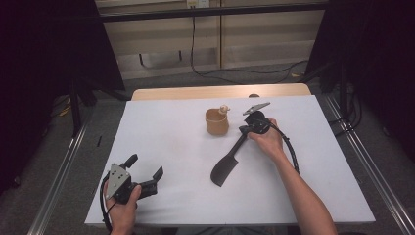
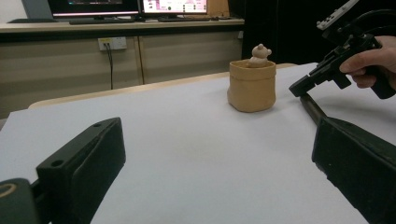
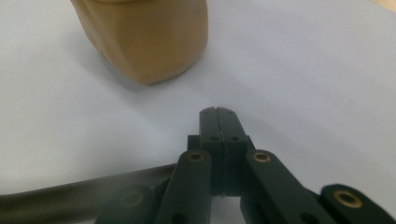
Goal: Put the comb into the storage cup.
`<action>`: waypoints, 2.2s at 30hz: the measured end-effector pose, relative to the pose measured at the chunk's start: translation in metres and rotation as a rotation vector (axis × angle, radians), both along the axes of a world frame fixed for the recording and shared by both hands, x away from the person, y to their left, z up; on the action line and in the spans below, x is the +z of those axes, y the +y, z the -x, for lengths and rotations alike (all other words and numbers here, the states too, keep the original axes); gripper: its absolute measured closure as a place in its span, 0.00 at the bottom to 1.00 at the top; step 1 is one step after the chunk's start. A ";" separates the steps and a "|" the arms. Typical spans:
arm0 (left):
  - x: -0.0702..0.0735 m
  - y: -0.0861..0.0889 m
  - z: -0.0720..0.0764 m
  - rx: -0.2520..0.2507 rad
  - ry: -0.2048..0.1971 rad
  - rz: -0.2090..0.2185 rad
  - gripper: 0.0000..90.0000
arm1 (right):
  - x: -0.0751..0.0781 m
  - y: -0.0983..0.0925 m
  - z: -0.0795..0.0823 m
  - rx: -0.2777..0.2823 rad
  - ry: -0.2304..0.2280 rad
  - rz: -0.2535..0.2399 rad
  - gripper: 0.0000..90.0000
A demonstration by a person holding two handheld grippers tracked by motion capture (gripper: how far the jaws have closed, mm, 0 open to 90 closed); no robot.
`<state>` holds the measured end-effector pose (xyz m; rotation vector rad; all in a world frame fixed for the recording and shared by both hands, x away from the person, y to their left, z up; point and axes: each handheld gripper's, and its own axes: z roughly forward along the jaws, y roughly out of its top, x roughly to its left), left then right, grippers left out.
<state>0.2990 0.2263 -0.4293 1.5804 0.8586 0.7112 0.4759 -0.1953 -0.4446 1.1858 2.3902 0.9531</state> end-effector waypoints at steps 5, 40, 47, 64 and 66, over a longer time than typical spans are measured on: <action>0.000 0.000 0.000 -0.001 0.002 -0.004 0.03 | 0.004 -0.001 0.003 0.017 -0.015 -0.026 1.00; -0.001 -0.001 0.000 -0.004 0.006 -0.004 0.03 | 0.001 -0.017 0.012 0.035 0.019 0.015 1.00; 0.000 -0.001 0.000 -0.005 0.003 -0.011 0.03 | 0.001 -0.021 0.016 0.043 0.019 0.003 1.00; -0.001 -0.001 0.000 -0.005 0.002 -0.013 0.03 | -0.001 -0.031 0.015 0.018 0.006 -0.028 1.00; 0.000 -0.001 0.000 -0.005 0.003 -0.011 0.03 | -0.002 -0.032 0.016 0.016 0.011 -0.022 1.00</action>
